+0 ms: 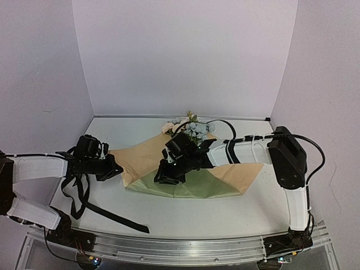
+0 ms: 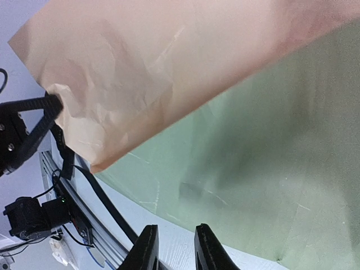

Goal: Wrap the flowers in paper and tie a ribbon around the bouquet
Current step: Fold the 1/4-folded wrapping paper at the center of the board.

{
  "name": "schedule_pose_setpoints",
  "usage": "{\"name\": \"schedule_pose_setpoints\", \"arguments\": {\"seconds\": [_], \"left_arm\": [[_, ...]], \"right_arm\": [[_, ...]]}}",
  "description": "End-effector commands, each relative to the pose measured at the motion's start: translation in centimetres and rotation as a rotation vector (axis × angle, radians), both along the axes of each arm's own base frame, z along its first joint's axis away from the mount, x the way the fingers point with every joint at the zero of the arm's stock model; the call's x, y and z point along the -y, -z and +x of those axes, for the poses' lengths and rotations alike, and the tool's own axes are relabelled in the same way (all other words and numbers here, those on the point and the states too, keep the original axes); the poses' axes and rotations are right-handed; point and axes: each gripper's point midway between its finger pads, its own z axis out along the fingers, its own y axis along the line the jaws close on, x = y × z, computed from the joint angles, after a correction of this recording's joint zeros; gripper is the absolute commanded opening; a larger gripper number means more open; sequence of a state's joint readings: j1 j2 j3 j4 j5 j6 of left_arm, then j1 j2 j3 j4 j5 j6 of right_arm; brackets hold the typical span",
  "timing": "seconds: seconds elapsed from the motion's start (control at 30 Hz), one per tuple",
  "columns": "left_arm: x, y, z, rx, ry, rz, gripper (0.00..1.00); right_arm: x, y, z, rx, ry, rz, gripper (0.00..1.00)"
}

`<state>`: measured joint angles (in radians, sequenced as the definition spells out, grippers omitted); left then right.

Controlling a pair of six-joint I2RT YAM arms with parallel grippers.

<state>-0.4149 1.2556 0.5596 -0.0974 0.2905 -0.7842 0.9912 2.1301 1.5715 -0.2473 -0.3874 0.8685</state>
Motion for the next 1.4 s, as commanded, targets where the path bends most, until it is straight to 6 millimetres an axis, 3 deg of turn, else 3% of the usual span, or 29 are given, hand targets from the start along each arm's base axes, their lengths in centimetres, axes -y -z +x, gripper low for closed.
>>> {"name": "schedule_pose_setpoints", "arguments": {"seconds": [0.0,0.2,0.53,0.8,0.97,1.13,1.23,1.37], "left_arm": [[0.4,-1.5,1.0,0.028,0.017,-0.007,0.0],[0.6,-2.2,1.3,0.035,0.026,-0.008,0.0],[1.9,-5.4,2.0,0.072,0.077,-0.045,0.0],[2.6,-6.3,2.2,0.085,0.108,-0.077,0.0],[3.5,-7.2,2.7,0.1,0.142,-0.097,0.0],[4.7,-8.9,3.5,0.125,0.187,-0.127,0.0],[5.8,-9.8,3.9,0.143,0.227,-0.133,0.0],[8.3,-10.6,4.2,0.163,0.299,-0.125,0.0]], "right_arm": [[-0.8,-0.5,-1.3,-0.023,-0.017,0.061,0.22],[-0.6,2.0,-1.4,-0.044,-0.006,0.038,0.17],[0.7,6.3,-1.3,-0.035,0.013,-0.059,0.16],[1.1,6.6,-1.0,0.006,0.004,-0.094,0.19],[1.3,5.5,-1.0,0.022,0.001,-0.088,0.2],[2.0,1.7,-0.5,0.058,0.009,-0.043,0.25],[3.2,-0.6,0.4,0.063,0.039,-0.016,0.27],[6.1,-2.2,1.2,0.054,0.098,-0.002,0.28]]}}
